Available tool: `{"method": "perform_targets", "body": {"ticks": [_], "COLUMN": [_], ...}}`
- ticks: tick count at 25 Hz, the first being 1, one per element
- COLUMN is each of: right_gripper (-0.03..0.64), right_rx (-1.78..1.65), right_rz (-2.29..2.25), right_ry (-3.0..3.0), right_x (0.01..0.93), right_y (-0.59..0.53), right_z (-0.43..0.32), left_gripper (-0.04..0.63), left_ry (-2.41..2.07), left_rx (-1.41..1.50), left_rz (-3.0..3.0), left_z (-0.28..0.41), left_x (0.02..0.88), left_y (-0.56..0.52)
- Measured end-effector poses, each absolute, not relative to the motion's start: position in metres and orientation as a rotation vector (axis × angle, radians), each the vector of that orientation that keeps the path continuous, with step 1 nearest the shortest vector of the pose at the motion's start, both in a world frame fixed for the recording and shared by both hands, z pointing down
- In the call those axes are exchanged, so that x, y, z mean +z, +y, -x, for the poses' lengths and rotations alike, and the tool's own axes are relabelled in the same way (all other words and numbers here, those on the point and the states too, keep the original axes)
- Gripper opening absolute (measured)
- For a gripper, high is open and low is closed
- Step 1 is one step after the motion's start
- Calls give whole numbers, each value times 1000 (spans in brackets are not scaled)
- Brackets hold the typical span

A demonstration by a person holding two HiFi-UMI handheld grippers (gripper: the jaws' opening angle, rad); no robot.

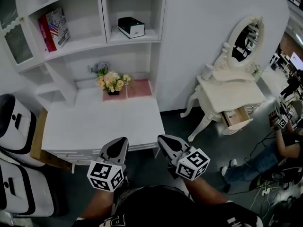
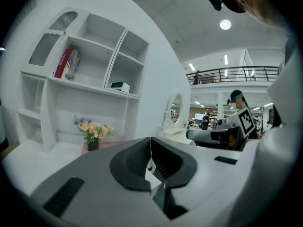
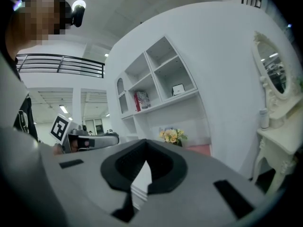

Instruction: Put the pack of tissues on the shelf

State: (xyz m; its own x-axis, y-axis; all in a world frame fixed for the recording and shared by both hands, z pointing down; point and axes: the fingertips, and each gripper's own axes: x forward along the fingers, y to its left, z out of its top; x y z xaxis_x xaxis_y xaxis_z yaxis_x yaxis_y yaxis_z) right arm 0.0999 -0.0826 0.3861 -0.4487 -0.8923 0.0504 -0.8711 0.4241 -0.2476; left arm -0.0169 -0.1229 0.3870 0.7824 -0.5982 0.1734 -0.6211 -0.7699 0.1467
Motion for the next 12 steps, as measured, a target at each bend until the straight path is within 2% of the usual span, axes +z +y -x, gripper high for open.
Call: {"method": "perform_targets", "body": {"ticks": [12], "right_gripper": [8], "right_rx": [-363], "right_rz": [1595], "right_ry": [2581], "right_x": [402], "right_y": [-53], "right_z": [-102], "left_gripper": [15], "left_ry": [-966], "left_rx": [199], "left_rz": [-2789], "left_z": [9], "left_x": [394], "left_y": [-94]}}
